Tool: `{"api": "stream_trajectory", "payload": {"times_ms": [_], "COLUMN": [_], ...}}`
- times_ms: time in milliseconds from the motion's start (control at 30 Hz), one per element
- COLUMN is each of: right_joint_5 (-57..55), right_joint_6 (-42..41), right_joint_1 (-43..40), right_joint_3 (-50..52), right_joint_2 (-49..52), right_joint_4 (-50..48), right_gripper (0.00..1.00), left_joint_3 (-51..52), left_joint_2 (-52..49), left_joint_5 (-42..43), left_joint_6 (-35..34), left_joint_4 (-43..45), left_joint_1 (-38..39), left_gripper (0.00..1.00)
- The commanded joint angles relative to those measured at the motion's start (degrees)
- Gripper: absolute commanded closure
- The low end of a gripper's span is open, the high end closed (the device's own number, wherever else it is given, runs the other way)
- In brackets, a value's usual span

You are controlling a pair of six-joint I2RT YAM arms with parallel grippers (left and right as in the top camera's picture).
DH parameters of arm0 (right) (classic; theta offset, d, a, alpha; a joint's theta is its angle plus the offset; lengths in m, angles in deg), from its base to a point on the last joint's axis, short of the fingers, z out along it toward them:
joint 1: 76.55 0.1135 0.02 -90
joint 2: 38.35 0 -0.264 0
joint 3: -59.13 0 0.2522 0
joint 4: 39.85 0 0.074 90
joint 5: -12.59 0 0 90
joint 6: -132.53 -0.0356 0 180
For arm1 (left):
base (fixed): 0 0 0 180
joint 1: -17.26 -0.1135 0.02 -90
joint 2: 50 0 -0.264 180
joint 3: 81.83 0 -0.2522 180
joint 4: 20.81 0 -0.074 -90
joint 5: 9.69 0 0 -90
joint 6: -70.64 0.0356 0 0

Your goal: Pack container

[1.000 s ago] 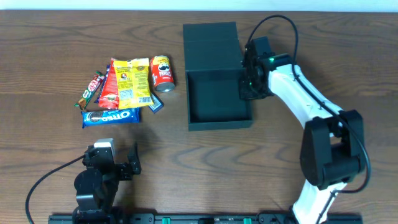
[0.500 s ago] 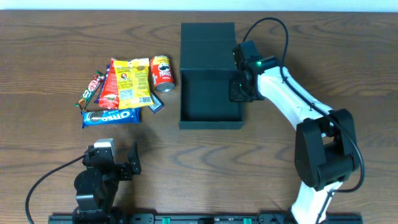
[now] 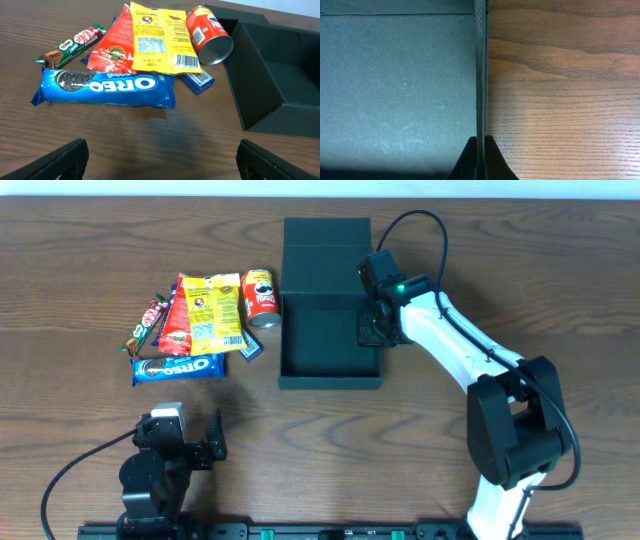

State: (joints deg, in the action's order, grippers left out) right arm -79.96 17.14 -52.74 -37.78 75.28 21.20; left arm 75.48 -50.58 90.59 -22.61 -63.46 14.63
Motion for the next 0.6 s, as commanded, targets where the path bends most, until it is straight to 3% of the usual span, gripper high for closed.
{"api": "stream_trajectory", "payload": {"times_ms": [0,67,333,567], "right_joint_5": [0.9,0.87,-0.37,-1.11], "right_joint_6": [0.2,1.14,2.97,7.45], "right_joint_1": [0.2,0.22,-0.37,-0.37], "right_joint_3": [0.44,0.39,-5.75,-9.09], "right_joint_2": [1.79,1.77,-2.51,-16.44], "right_joint_4": [0.28,0.28,4.81,4.9], "right_gripper": [0.53,0.01,0.01,0.01], "left_joint_3": [0.9,0.9,0.9,0.9], "left_joint_2": [0.37,0.37,0.37,0.37], "left_joint_5": [-0.2,-0.2,-0.2,-0.2], "left_joint_6": [-0.85,-0.85,-0.85,-0.85], "left_joint_4": [0.02,0.0,0.0,0.0], "left_joint_1": [-0.35,-0.35,-0.35,-0.35], "left_gripper": [0.04,0.05,0.05,0.05]}}
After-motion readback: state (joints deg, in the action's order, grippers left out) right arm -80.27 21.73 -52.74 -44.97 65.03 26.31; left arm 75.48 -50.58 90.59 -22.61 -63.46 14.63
